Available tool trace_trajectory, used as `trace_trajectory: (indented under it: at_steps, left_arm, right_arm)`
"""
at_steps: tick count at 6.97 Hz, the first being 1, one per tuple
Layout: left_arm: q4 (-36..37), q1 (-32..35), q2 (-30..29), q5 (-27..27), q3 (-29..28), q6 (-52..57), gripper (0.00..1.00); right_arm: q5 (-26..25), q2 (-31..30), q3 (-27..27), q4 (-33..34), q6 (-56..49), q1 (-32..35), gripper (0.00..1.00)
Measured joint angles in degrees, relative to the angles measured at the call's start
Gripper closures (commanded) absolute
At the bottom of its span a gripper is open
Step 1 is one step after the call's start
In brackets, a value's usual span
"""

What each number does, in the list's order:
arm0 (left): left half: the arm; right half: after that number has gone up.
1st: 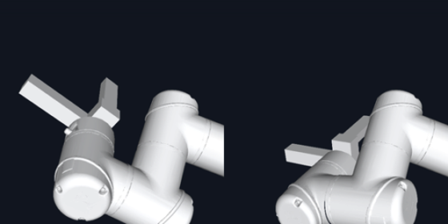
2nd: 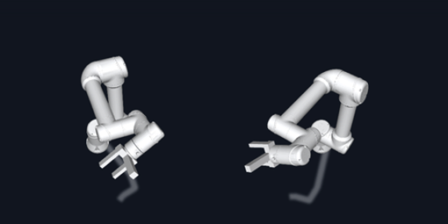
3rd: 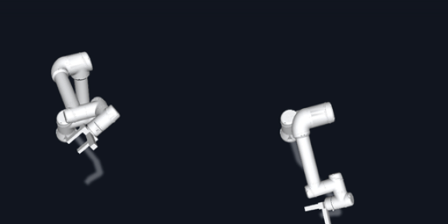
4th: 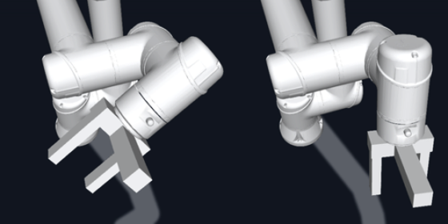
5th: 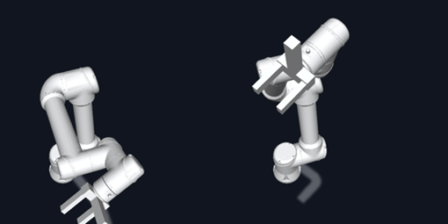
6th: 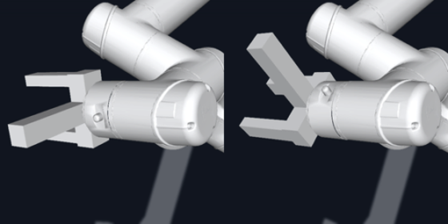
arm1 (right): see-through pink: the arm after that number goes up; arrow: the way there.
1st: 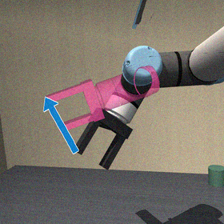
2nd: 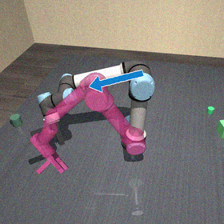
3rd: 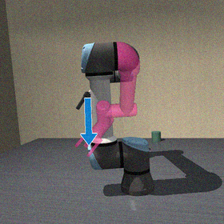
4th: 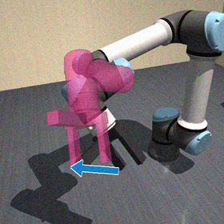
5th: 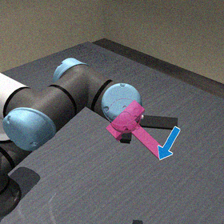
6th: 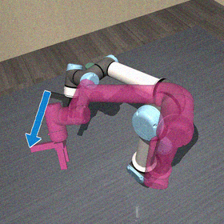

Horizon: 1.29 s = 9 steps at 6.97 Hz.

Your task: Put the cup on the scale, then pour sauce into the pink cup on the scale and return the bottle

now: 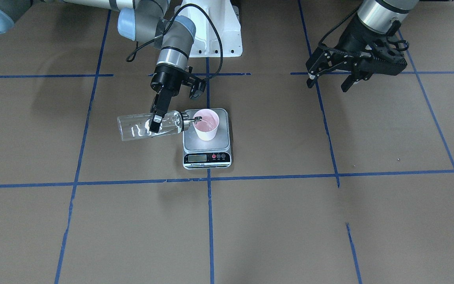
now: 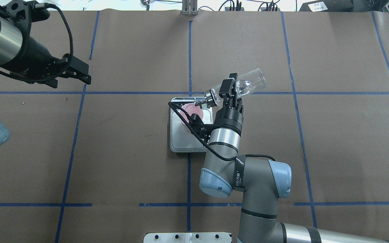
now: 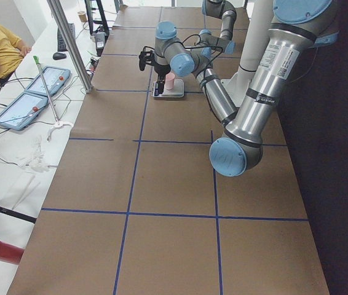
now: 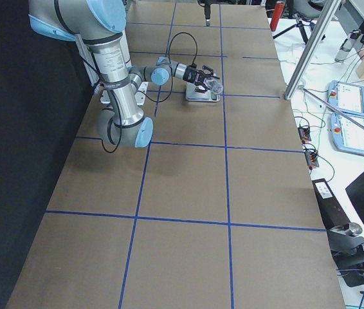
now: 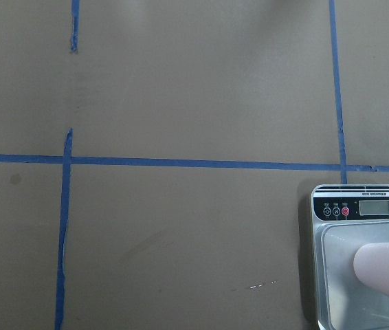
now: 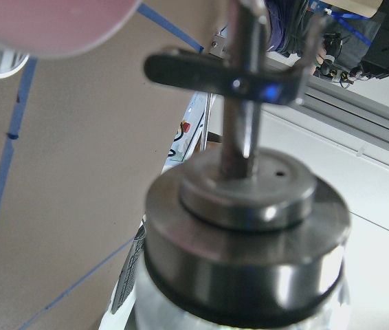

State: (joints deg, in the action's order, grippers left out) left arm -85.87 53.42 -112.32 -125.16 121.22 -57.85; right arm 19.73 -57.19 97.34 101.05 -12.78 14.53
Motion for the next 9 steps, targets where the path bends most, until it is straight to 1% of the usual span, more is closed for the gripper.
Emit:
trace_trajectory:
  at_steps: [4, 9]
  left_arm:
    - [0.0, 0.0, 0.0, 0.0, 0.0, -0.1, 0.0]
    - [0.0, -0.2, -0.1, -0.1, -0.1, -0.1, 0.0]
  right_arm:
    - [-2.0, 0.0, 0.0, 0.0, -3.3, 0.1, 1.0]
    - [-2.2, 0.1, 0.3, -0.1, -3.7, 0.4, 1.0]
